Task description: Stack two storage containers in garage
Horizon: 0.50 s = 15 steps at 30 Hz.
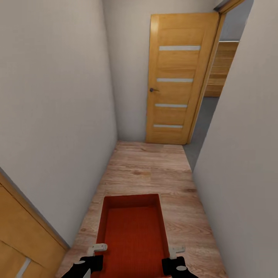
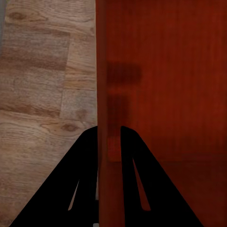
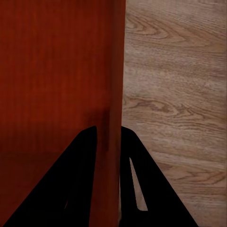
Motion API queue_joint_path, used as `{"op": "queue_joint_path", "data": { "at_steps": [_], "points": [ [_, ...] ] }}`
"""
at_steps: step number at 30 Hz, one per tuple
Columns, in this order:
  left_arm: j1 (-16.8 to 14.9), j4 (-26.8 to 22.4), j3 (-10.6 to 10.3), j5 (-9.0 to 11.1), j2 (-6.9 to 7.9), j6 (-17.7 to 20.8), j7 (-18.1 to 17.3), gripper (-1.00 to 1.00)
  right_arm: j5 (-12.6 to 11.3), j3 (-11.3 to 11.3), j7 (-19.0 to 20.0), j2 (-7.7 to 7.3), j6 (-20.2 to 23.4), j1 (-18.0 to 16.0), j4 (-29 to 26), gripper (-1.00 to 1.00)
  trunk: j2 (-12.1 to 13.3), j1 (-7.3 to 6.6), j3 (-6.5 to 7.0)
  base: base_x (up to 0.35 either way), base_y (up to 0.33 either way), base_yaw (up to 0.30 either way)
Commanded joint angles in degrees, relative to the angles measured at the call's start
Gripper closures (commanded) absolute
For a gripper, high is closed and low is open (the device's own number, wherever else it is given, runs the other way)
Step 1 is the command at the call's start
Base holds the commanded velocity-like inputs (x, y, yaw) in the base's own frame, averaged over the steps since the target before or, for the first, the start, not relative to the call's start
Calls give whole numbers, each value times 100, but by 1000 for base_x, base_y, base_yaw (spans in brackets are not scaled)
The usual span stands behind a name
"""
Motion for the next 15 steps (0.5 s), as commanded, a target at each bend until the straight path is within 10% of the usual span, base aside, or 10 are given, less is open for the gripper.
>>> {"op": "queue_joint_path", "data": {
  "at_steps": [1, 15],
  "points": [
    [-1, -32, 15, -67, 12, 37, 57, 100, -110, -52, -30, -108, -27, -6, 72, 100, -3, 4, -5, 325, 0, 0],
    [-1, -32, 16, -68, 12, 37, 57, 100, -110, -52, -30, -108, -27, -4, 72, 100, -3, 4, -5, 325, 0, 0]
  ]
}}
